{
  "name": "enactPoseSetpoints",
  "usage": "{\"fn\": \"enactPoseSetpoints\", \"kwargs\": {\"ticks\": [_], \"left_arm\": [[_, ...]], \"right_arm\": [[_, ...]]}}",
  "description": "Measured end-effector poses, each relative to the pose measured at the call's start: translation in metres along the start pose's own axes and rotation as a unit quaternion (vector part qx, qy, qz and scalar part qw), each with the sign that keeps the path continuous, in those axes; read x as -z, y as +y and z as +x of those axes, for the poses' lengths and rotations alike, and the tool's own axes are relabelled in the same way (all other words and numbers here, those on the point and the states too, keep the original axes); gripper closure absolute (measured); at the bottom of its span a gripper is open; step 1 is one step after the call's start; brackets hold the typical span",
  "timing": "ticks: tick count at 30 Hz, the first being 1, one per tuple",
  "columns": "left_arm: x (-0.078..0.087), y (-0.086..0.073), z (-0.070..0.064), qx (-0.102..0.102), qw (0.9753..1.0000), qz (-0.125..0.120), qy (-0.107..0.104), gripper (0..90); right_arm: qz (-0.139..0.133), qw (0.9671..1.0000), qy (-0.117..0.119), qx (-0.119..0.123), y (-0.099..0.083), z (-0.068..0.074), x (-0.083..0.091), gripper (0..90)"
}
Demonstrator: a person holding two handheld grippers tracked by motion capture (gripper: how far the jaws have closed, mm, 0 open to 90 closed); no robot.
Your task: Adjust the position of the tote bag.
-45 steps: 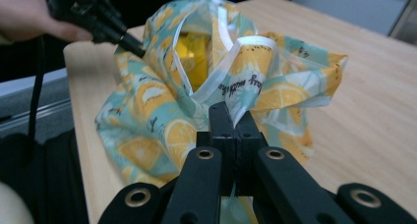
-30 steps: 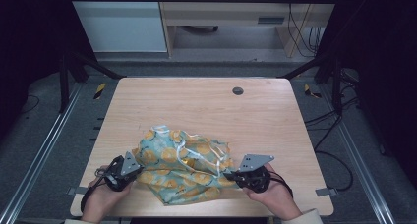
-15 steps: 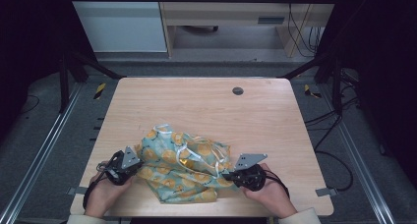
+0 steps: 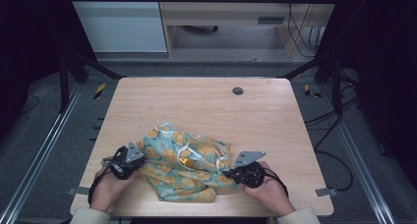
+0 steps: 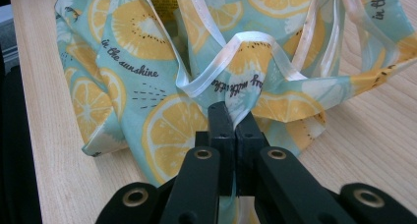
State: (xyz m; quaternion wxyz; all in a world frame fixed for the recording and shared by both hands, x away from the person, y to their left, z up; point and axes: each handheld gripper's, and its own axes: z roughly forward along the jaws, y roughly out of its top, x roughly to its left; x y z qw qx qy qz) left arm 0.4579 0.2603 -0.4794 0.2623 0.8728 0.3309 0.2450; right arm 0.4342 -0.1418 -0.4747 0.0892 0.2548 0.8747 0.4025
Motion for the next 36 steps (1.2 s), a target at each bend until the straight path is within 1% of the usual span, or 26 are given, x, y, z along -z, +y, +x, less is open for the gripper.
{"fn": "enactPoseSetpoints", "kwargs": {"ticks": [2, 5, 6, 8, 9, 12, 13, 14, 15, 16, 18, 19, 20, 21, 23, 25, 26, 27, 28, 30, 32, 33, 35, 36], "left_arm": [[-0.001, 0.0, 0.0, -0.002, 1.0, 0.001, -0.001, 90.0], [-0.003, 0.0, 0.002, 0.002, 0.9999, 0.004, -0.01, 90.0], [-0.003, -0.001, 0.003, 0.011, 0.9998, 0.002, -0.014, 89.9], [-0.004, -0.001, 0.003, 0.017, 0.9997, -0.002, -0.015, 89.9], [-0.004, -0.001, 0.003, 0.017, 0.9998, -0.001, -0.014, 89.8], [-0.005, 0.001, 0.005, 0.011, 0.9999, 0.002, -0.013, 89.9], [-0.006, 0.001, 0.005, 0.018, 0.9997, -0.003, -0.014, 89.9], [-0.006, 0.002, 0.006, 0.015, 0.9998, 0.001, -0.014, 89.9], [-0.007, 0.002, 0.006, 0.022, 0.9996, -0.004, -0.015, 90.0], [-0.008, 0.003, 0.007, 0.022, 0.9996, -0.003, -0.015, 90.0], [-0.008, 0.002, 0.007, 0.021, 0.9997, -0.003, -0.015, 90.0], [-0.007, 0.002, 0.007, 0.021, 0.9997, -0.002, -0.013, 90.0], [-0.006, 0.002, 0.008, 0.019, 0.9997, 0.0, -0.014, 90.0], [-0.006, 0.002, 0.007, 0.023, 0.9996, -0.006, -0.013, 90.0], [-0.006, 0.002, 0.006, 0.025, 0.9996, -0.006, -0.014, 90.0], [-0.005, 0.002, 0.005, 0.021, 0.9997, -0.005, -0.013, 90.0], [-0.004, 0.002, 0.006, 0.014, 0.9998, 0.001, -0.014, 90.0], [-0.003, 0.002, 0.005, 0.018, 0.9997, -0.004, -0.015, 90.0], [-0.002, 0.002, 0.005, 0.014, 0.9998, -0.003, -0.014, 89.9], [-0.001, 0.001, 0.004, 0.014, 0.9998, -0.003, -0.014, 89.7], [0.0, 0.001, 0.004, 0.02, 0.9997, -0.008, -0.014, 89.8], [0.0, 0.001, 0.004, 0.024, 0.9995, -0.01, -0.016, 90.0], [0.0, 0.001, 0.004, 0.023, 0.9995, -0.009, -0.018, 90.0], [0.0, 0.001, 0.003, 0.022, 0.9996, -0.008, -0.018, 90.0]], "right_arm": [[0.0, 1.0, -0.002, 0.001, 0.0, 0.0, 0.0, 89.1], [0.0, 1.0, -0.009, -0.002, 0.0, -0.002, 0.001, 89.1], [0.0, 0.9999, -0.012, -0.002, 0.0, -0.004, 0.001, 89.3], [-0.002, 0.9997, -0.022, -0.006, 0.003, -0.006, 0.0, 89.9], [-0.002, 0.9996, -0.026, -0.003, 0.004, -0.007, -0.001, 89.9], [-0.001, 0.9991, -0.041, -0.006, 0.007, -0.011, -0.005, 90.0], [0.001, 0.9992, -0.04, -0.008, 0.007, -0.012, -0.006, 89.9], [0.002, 0.9991, -0.041, -0.009, 0.006, -0.012, -0.006, 89.7], [0.0, 0.9992, -0.039, -0.01, 0.006, -0.012, -0.006, 89.5], [0.002, 0.9993, -0.036, -0.008, 0.005, -0.012, -0.005, 88.6], [-0.002, 0.9993, -0.034, -0.014, 0.004, -0.012, -0.004, 83.2], [-0.004, 0.9992, -0.033, -0.021, 0.004, -0.013, -0.002, 78.2], [-0.011, 0.9988, -0.036, -0.033, 0.003, -0.014, 0.002, 69.1], [-0.014, 0.9984, -0.042, -0.034, 0.002, -0.014, 0.006, 64.8], [-0.024, 0.9973, -0.056, -0.041, 0.001, -0.014, 0.016, 55.8], [-0.036, 0.9962, -0.068, -0.04, 0.0, -0.013, 0.027, 49.1], [-0.042, 0.9954, -0.076, -0.041, -0.001, -0.013, 0.034, 43.3], [-0.044, 0.9949, -0.08, -0.044, -0.001, -0.013, 0.038, 40.6], [-0.05, 0.9938, -0.088, -0.045, 0.0, -0.015, 0.042, 35.4], [-0.059, 0.9925, -0.096, -0.047, 0.006, -0.018, 0.046, 32.4], [-0.069, 0.9909, -0.101, -0.057, 0.015, -0.026, 0.045, 30.2], [-0.07, 0.991, -0.098, -0.059, 0.022, -0.031, 0.042, 31.2], [-0.066, 0.9922, -0.09, -0.056, 0.032, -0.037, 0.033, 32.0], [-0.063, 0.9926, -0.084, -0.06, 0.038, -0.042, 0.027, 32.8]]}}
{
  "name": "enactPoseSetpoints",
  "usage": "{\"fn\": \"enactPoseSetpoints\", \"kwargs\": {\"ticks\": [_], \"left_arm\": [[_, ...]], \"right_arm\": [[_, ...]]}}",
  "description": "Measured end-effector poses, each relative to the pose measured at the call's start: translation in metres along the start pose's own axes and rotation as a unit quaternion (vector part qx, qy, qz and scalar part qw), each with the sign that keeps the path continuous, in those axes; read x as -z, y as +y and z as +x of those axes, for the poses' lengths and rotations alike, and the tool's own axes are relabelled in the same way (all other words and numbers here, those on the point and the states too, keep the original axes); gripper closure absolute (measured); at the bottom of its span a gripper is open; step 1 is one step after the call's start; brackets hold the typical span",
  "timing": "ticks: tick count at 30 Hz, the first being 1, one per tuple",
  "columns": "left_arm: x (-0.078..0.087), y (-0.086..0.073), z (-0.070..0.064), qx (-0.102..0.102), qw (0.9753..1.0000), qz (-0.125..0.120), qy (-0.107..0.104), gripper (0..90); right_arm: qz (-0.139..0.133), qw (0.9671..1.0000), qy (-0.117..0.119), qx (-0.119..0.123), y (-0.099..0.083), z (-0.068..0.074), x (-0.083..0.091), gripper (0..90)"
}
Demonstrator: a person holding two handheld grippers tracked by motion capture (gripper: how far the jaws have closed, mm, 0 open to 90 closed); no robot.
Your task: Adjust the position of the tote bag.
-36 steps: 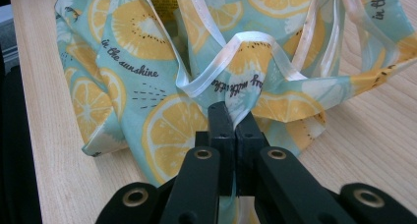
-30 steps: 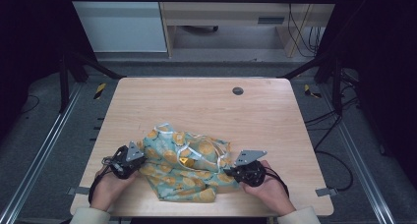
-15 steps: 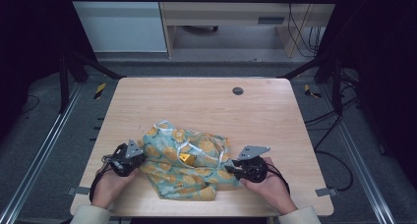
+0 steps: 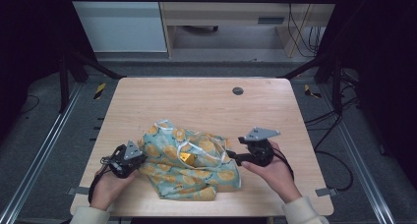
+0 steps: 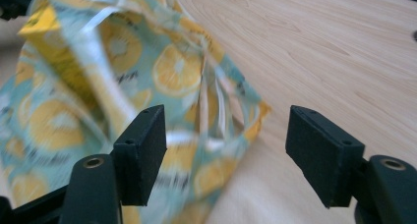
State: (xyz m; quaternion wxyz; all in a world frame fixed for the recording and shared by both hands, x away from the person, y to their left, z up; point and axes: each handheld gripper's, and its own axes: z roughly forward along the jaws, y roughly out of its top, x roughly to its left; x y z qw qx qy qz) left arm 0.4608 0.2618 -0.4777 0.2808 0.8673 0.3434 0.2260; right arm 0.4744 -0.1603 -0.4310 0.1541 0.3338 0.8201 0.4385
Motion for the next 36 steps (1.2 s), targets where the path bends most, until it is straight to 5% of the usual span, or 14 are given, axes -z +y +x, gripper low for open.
{"fn": "enactPoseSetpoints", "kwargs": {"ticks": [9, 13, 18, 23, 28, 32, 36], "left_arm": [[0.002, -0.002, 0.0, 0.005, 1.0, -0.002, -0.005, 90.0], [0.003, -0.001, 0.0, 0.003, 1.0, -0.003, -0.006, 90.0], [0.004, -0.002, -0.001, 0.007, 1.0, -0.005, -0.005, 90.0], [0.007, -0.004, -0.001, 0.011, 0.9999, -0.006, -0.005, 90.0], [0.011, -0.005, 0.0, 0.021, 0.9997, -0.009, 0.0, 87.9], [0.018, -0.006, 0.001, 0.037, 0.9988, -0.027, 0.015, 71.5], [0.036, -0.006, 0.003, 0.063, 0.9952, -0.07, 0.027, 55.4]], "right_arm": [[0.04, 0.9989, 0.023, 0.0, 0.033, -0.015, -0.07, 39.8], [0.051, 0.9979, 0.038, 0.016, 0.04, -0.007, -0.083, 62.5], [0.054, 0.9974, 0.04, 0.025, 0.047, -0.003, -0.083, 90.0], [0.022, 0.9985, 0.045, 0.024, 0.057, 0.001, -0.065, 90.0], [-0.024, 0.9964, 0.073, 0.038, 0.069, 0.021, -0.036, 90.0], [-0.04, 0.993, 0.099, 0.052, 0.073, 0.04, -0.023, 90.0], [-0.048, 0.9887, 0.127, 0.063, 0.07, 0.061, -0.019, 90.0]]}}
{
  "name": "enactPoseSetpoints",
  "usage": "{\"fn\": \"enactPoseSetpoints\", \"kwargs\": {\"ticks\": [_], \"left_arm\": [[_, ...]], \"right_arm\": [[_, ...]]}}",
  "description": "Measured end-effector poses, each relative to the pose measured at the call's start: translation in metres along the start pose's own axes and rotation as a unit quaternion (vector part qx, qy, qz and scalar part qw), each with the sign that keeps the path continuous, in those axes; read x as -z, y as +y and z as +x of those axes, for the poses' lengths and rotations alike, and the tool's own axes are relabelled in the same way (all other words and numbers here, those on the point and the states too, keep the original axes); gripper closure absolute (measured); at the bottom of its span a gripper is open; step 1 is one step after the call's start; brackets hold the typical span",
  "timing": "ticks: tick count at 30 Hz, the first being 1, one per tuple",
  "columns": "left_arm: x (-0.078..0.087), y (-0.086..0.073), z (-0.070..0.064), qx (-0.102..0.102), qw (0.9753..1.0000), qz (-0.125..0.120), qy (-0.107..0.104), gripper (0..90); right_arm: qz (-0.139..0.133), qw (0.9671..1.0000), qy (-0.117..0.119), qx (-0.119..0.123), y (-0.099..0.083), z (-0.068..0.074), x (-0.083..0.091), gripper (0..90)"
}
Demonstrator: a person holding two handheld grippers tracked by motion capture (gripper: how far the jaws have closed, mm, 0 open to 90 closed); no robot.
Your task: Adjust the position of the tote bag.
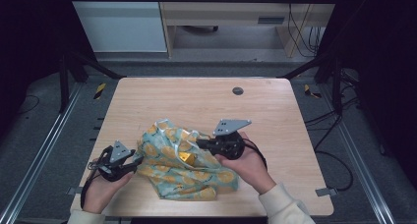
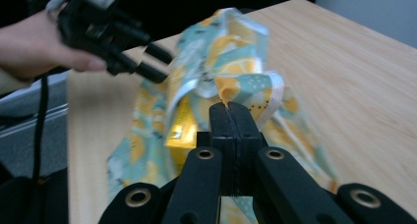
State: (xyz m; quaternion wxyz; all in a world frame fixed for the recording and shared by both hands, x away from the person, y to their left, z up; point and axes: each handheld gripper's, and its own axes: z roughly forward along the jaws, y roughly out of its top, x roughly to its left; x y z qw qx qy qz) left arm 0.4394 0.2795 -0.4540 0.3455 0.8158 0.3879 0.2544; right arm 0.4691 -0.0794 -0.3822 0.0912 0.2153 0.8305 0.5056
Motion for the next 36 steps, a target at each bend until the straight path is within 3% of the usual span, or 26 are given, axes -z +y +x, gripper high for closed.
{"fn": "enactPoseSetpoints", "kwargs": {"ticks": [4, 8, 11, 13, 14, 16, 23, 27, 29, 36], "left_arm": [[0.014, 0.008, -0.001, 0.011, 0.9993, -0.035, -0.007, 53.0], [0.024, 0.027, -0.013, 0.002, 0.998, -0.06, -0.023, 48.7], [0.024, 0.038, -0.019, -0.007, 0.9975, -0.064, -0.029, 44.2], [0.024, 0.056, -0.026, -0.015, 0.9963, -0.072, -0.043, 42.4], [0.024, 0.056, -0.026, -0.015, 0.9963, -0.072, -0.043, 41.8], [0.023, 0.073, -0.033, -0.022, 0.9961, -0.072, -0.045, 40.9], [0.015, 0.104, -0.049, -0.03, 0.995, -0.076, -0.058, 37.2], [0.006, 0.104, -0.058, -0.036, 0.9961, -0.061, -0.053, 35.0], [0.004, 0.1, -0.058, -0.03, 0.9963, -0.061, -0.053, 34.3], [0.004, 0.087, -0.058, -0.026, 0.9951, -0.057, -0.076, 39.7]], "right_arm": [[0.006, 0.9997, 0.018, 0.011, -0.005, 0.016, -0.006, 90.0], [0.021, 0.9992, 0.032, 0.011, -0.018, 0.024, -0.013, 90.0], [0.022, 0.9989, 0.042, 0.006, -0.025, 0.029, -0.015, 90.0], [0.024, 0.9986, 0.046, 0.007, -0.029, 0.032, -0.017, 90.0], [0.026, 0.9985, 0.047, 0.005, -0.031, 0.034, -0.018, 90.0], [0.027, 0.9984, 0.05, 0.004, -0.035, 0.036, -0.02, 90.0], [0.043, 0.9974, 0.056, 0.011, -0.045, 0.042, -0.034, 90.0], [0.057, 0.9963, 0.061, 0.022, -0.047, 0.05, -0.043, 90.0], [0.06, 0.9958, 0.063, 0.026, -0.048, 0.053, -0.046, 90.0], [0.075, 0.9937, 0.072, 0.041, -0.052, 0.061, -0.059, 90.0]]}}
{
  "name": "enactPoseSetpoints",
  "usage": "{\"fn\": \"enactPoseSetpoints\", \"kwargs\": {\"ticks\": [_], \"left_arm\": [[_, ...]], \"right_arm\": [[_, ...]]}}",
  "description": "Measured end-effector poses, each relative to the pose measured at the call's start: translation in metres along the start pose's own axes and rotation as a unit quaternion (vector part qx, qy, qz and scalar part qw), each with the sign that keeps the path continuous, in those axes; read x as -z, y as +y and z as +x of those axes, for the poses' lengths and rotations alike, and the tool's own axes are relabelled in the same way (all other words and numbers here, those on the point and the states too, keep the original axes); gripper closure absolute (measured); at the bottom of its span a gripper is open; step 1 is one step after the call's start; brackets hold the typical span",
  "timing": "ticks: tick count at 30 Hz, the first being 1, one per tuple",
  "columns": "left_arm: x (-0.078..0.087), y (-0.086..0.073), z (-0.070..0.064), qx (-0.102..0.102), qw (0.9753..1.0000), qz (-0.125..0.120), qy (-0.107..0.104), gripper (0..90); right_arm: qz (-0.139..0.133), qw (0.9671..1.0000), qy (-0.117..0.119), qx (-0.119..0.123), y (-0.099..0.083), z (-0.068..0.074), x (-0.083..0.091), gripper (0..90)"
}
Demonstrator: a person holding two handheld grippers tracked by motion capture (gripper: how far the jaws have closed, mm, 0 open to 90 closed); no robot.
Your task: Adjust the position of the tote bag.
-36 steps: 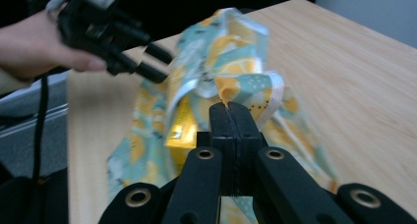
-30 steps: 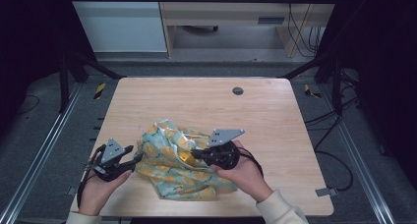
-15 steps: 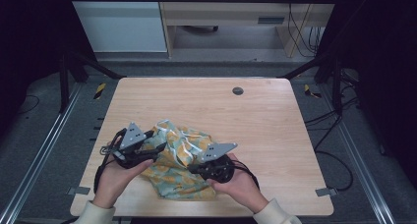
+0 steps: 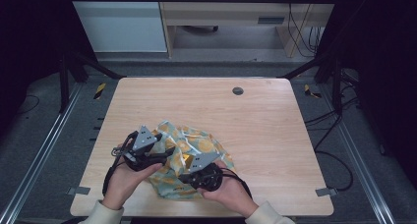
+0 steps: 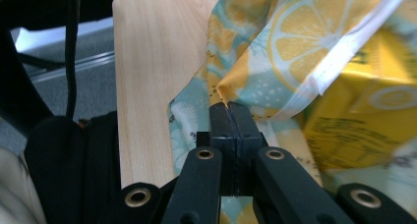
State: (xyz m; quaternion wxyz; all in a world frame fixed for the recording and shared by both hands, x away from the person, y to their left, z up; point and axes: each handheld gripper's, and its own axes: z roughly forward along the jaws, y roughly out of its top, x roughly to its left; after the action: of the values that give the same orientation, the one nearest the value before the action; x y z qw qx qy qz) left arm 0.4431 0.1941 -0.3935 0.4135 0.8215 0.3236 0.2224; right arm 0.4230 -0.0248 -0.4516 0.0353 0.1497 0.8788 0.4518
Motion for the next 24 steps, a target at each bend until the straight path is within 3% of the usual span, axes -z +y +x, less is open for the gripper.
{"fn": "enactPoseSetpoints", "kwargs": {"ticks": [2, 3, 4, 8, 11, 18, 21, 24], "left_arm": [[0.0, -0.001, 0.0, -0.002, 1.0, 0.002, -0.003, 41.5], [-0.002, -0.004, 0.0, -0.006, 0.9999, 0.007, -0.008, 51.5], [-0.002, -0.005, 0.0, -0.005, 0.9999, 0.008, -0.008, 53.6], [-0.001, -0.008, 0.0, -0.008, 0.9998, 0.008, -0.018, 77.6], [0.001, -0.01, 0.0, -0.009, 0.9999, 0.001, -0.015, 88.9], [0.014, -0.022, 0.0, -0.013, 0.9998, -0.004, -0.016, 90.0], [0.021, -0.033, -0.001, -0.024, 0.9995, 0.004, -0.017, 90.0], [0.025, -0.042, -0.004, -0.032, 0.9993, 0.014, -0.015, 90.0]], "right_arm": [[0.003, 1.0, 0.001, -0.001, 0.0, 0.001, -0.002, 90.0], [0.006, 1.0, 0.003, 0.005, -0.001, 0.002, -0.005, 90.0], [0.008, 1.0, 0.002, 0.005, -0.001, 0.003, -0.005, 90.0], [0.008, 1.0, 0.002, 0.004, -0.001, 0.004, -0.006, 90.0], [0.007, 0.9999, 0.002, 0.007, -0.002, 0.003, -0.006, 89.6], [0.0, 0.9999, -0.017, 0.0, -0.004, 0.003, -0.001, 75.3], [-0.007, 0.9992, -0.039, -0.009, -0.006, 0.0, 0.009, 61.7], [-0.012, 0.9986, -0.05, -0.015, -0.007, -0.003, 0.017, 56.4]]}}
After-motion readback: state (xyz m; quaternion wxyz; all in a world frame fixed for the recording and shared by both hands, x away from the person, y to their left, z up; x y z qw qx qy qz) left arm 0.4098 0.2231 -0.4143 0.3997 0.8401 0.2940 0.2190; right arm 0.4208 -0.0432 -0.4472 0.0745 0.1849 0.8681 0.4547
